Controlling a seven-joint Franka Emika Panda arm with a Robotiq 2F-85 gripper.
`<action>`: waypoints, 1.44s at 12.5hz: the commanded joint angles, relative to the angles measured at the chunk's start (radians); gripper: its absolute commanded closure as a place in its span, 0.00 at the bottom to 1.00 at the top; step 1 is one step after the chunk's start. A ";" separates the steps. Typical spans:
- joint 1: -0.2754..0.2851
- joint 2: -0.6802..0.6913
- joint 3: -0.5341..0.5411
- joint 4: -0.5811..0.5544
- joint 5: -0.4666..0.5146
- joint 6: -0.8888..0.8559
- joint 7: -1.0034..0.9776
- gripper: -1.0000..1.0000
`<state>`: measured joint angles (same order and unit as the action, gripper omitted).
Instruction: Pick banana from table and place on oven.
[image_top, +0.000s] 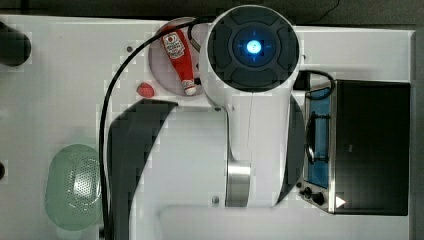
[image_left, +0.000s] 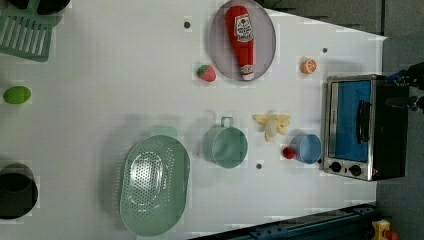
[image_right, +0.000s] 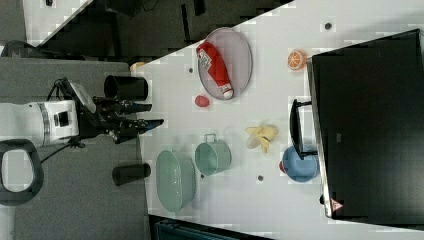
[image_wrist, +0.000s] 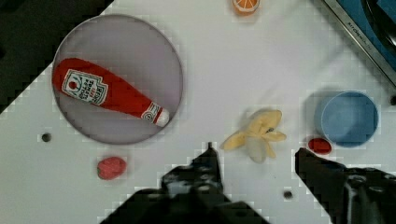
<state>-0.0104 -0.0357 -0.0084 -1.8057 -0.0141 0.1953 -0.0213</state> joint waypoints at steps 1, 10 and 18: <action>-0.002 -0.545 -0.029 -0.314 -0.010 -0.230 0.092 0.21; -0.002 -0.443 -0.029 -0.417 -0.011 -0.069 0.092 0.00; -0.004 -0.068 -0.029 -0.578 -0.012 0.488 0.092 0.00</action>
<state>-0.0328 -0.0701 -0.0249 -2.4043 -0.0074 0.6406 0.0324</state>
